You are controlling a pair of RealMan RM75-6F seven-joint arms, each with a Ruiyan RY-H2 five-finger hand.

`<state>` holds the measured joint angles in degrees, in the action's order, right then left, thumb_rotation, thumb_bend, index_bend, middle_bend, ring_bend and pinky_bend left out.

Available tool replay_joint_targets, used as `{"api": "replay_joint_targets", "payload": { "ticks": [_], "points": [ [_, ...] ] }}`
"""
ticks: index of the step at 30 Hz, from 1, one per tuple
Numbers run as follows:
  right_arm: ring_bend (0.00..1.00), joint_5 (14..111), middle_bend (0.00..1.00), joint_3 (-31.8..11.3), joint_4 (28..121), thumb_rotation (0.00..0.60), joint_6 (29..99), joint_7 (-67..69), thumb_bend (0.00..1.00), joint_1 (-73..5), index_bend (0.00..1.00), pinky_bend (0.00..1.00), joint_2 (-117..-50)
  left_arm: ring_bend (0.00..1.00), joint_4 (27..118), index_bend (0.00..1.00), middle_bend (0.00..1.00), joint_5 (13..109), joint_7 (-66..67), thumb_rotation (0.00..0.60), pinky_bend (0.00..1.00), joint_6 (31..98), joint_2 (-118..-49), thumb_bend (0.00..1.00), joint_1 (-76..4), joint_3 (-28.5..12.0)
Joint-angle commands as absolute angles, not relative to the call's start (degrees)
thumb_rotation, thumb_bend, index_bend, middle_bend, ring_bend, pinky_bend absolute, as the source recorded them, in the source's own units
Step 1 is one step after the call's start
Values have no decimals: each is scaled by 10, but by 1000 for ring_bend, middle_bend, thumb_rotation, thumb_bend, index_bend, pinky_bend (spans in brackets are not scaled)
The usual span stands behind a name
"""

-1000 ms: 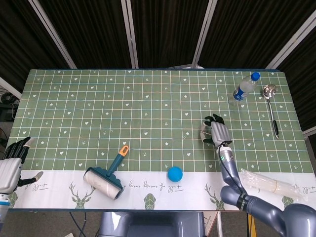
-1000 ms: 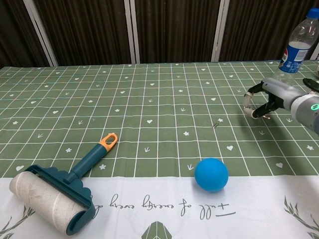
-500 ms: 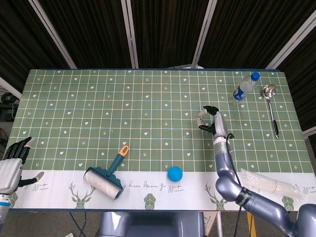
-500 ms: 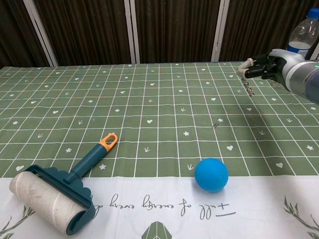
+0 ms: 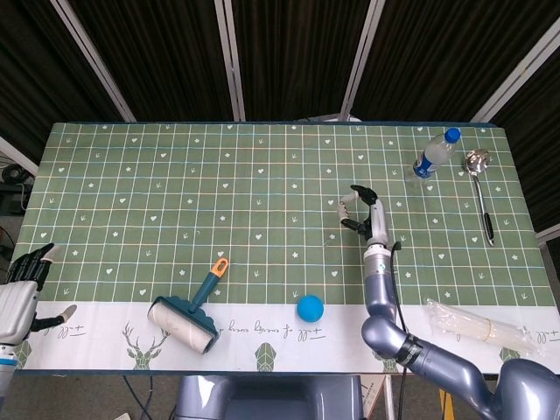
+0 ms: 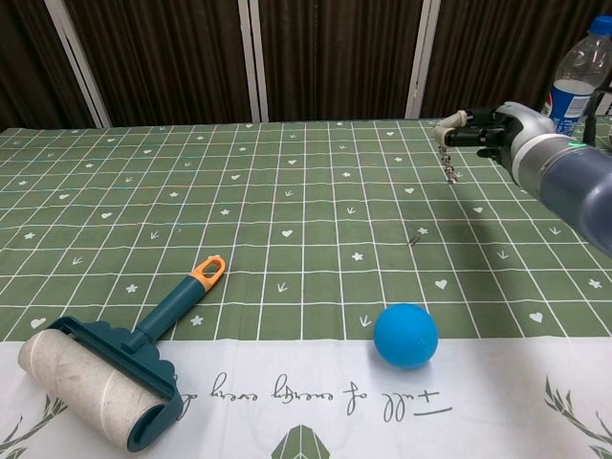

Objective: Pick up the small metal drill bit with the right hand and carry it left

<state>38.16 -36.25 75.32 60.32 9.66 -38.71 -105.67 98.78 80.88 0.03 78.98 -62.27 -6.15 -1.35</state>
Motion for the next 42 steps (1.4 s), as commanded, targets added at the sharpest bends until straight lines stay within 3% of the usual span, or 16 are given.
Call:
{"api": "replay_joint_targets", "payload": {
  "ticks": [1,42],
  "points": [
    [0,389,184,-360,745,600,608,109,410,-389,563,41,-1071,0,988,0,0,808,-1,600,0,789,-622,146,-62,-14],
    [0,390,183,-339,720,600,610,97,411,-388,571,40,-1134,0,985,0,0,811,-8,600,0,793,-621,147,-61,-16]
  ]
}}
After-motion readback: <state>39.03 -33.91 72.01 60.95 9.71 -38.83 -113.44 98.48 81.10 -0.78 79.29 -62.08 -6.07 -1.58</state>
